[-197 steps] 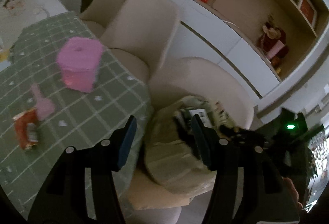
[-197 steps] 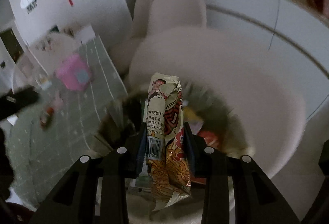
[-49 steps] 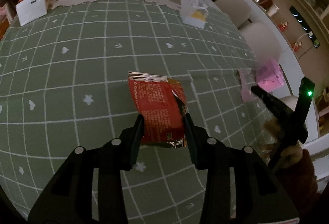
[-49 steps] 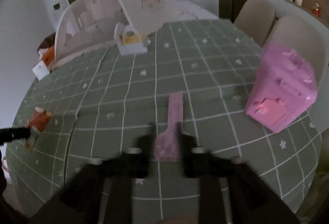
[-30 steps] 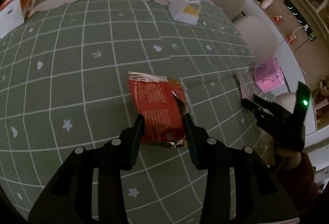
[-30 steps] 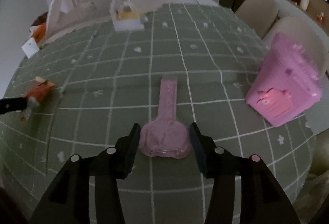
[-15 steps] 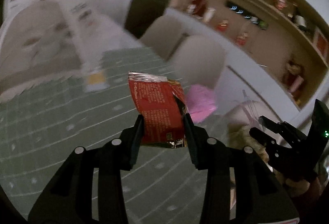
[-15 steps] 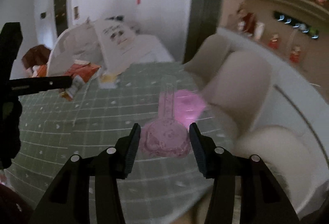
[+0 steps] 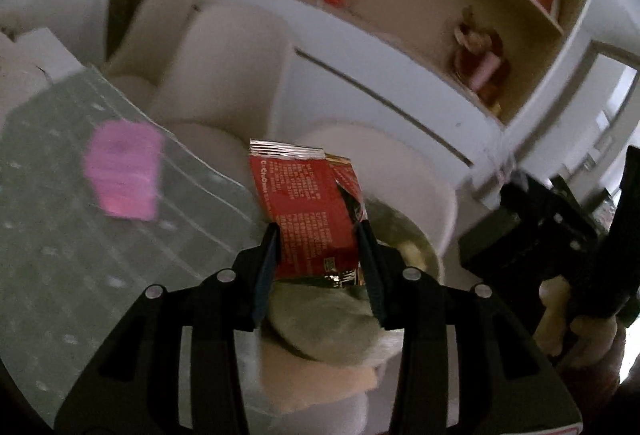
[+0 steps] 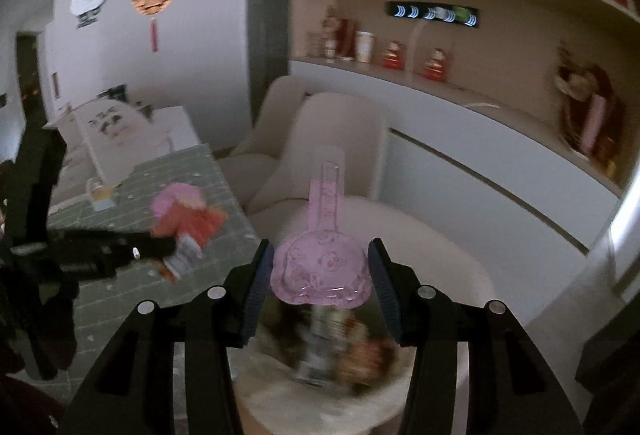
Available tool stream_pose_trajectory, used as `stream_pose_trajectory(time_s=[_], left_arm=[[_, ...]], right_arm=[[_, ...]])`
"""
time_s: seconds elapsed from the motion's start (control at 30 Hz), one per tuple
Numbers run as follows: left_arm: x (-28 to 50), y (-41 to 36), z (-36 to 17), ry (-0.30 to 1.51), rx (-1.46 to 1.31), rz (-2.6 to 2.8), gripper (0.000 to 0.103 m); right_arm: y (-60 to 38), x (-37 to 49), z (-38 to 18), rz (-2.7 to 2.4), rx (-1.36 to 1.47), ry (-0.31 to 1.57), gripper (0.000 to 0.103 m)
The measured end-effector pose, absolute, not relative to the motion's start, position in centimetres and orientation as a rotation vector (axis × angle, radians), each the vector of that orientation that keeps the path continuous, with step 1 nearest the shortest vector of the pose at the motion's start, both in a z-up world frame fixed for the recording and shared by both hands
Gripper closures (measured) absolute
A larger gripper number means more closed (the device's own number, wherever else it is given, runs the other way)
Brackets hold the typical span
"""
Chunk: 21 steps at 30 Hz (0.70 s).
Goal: Collect trash
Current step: 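Carry the red packet and pink toy to the trash bin and release both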
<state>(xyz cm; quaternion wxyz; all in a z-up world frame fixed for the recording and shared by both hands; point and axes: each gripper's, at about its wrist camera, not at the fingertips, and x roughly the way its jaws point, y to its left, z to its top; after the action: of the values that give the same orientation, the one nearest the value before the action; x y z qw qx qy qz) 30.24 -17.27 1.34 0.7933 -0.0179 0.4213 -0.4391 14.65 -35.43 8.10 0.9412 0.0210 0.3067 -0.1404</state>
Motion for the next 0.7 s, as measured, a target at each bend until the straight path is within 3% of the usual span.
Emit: stream_pose_trajectory(time_s=[0.2,0.3,0.37,0.43,0.5,0.7], left_arm=[[27.9,-23.6,-1.0,0.971,0.056,-1.029,0.065],[28.2,-26.0,-2.5,1.033,0.056,-1.062,0.049],[28.3,-26.6,-3.6,1.066,0.047,-1.048,0.048],[28.6,-26.5,-4.0,1.074,0.021,-0.995,0.046],[28.8,-25.6,-3.8,1.062,-0.034,-0.953,0.035],[28.7,-21.2,-1.4,0.951,-0.114,-0.776,0.033]], right_arm=[[-40.5,11.6,7.2,-0.338,0.128,0.62,0.057],[-41.6,11.1,6.3,-0.338,0.156,0.628,0.057],[-42.0,11.1,5.6,-0.331,0.171,0.637,0.057],[-42.4,11.2,4.9,-0.32,0.181,0.647,0.057],[-42.9,11.3,4.1,-0.303,0.194,0.661,0.057],[-42.9,13.7,0.8,-0.195,0.24,0.728,0.057]])
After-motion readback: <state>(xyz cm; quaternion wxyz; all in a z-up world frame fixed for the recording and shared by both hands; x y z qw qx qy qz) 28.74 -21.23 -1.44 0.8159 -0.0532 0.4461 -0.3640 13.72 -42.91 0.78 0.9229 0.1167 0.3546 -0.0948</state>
